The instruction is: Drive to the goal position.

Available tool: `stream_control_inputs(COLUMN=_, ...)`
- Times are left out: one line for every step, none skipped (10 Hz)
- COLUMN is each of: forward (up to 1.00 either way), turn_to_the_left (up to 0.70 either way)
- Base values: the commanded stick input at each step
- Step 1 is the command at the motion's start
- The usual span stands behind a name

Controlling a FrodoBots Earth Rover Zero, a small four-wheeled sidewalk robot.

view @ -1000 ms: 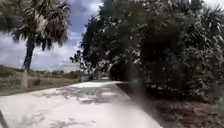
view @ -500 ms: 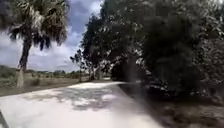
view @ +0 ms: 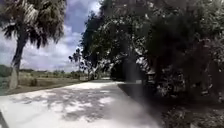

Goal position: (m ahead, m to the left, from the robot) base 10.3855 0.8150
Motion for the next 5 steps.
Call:
stream_control_inputs(forward=0.69, turn_to_the_left=0.01)
stream_control_inputs(forward=0.69, turn_to_the_left=0.01)
stream_control_inputs(forward=0.69, turn_to_the_left=0.01)
stream_control_inputs(forward=0.69, turn_to_the_left=0.01)
stream_control_inputs(forward=0.69, turn_to_the_left=0.01)
